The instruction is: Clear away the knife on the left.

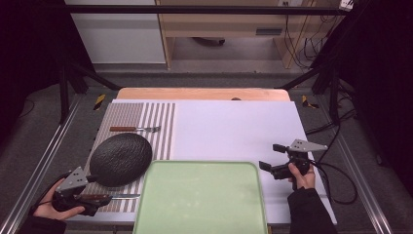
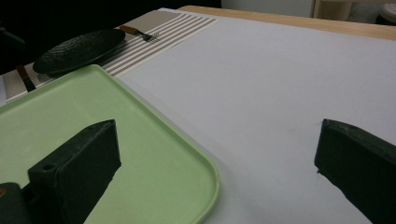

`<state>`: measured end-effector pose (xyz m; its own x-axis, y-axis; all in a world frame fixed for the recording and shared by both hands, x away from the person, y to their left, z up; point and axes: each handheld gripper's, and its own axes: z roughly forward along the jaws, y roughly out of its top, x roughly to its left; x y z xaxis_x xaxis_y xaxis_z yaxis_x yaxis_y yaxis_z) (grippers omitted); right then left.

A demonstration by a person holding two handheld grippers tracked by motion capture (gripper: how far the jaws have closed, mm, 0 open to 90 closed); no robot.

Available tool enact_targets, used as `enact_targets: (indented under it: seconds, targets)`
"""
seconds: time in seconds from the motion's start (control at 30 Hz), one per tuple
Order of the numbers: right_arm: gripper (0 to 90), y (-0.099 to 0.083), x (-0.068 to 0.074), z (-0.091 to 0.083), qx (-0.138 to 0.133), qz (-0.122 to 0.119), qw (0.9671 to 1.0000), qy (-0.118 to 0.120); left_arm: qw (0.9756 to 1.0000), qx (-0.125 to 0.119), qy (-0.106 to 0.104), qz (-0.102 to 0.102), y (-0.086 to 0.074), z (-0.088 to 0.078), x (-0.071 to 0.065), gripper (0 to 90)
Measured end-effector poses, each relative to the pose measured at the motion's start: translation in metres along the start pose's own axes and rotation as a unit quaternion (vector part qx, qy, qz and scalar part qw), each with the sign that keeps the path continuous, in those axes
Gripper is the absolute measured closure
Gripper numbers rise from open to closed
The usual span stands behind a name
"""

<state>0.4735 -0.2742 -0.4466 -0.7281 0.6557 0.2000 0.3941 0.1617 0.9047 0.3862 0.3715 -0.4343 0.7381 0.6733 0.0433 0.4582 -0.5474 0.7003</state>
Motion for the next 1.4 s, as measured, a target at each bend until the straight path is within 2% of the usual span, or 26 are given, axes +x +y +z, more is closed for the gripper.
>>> enact_targets:
  seconds: [0.33,0.63,0.83,1.1,1.4]
  targets:
    - [0.3,0.0,0.0,0.0,0.0,-0.001,1.0,0.0,0.999,0.045,0.006,0.005,-0.013,0.0,0.003,17.3]
    - [0.3,0.0,0.0,0.0,0.001,-0.001,1.0,-0.001,0.9961,0.086,0.012,0.016,-0.016,0.008,0.008,28.3]
    - [0.3,0.0,0.0,0.0,0.001,-0.001,1.0,-0.002,0.9947,0.098,0.009,0.03,-0.017,0.011,0.009,38.6]
    - [0.3,0.0,0.0,-0.001,0.002,-0.001,1.0,-0.002,0.9916,0.115,0.004,0.06,-0.017,0.011,0.007,51.7]
    - [0.3,0.0,0.0,0.0,0.003,-0.001,1.0,-0.002,0.9891,0.123,0.003,0.081,-0.015,0.01,0.005,60.4]
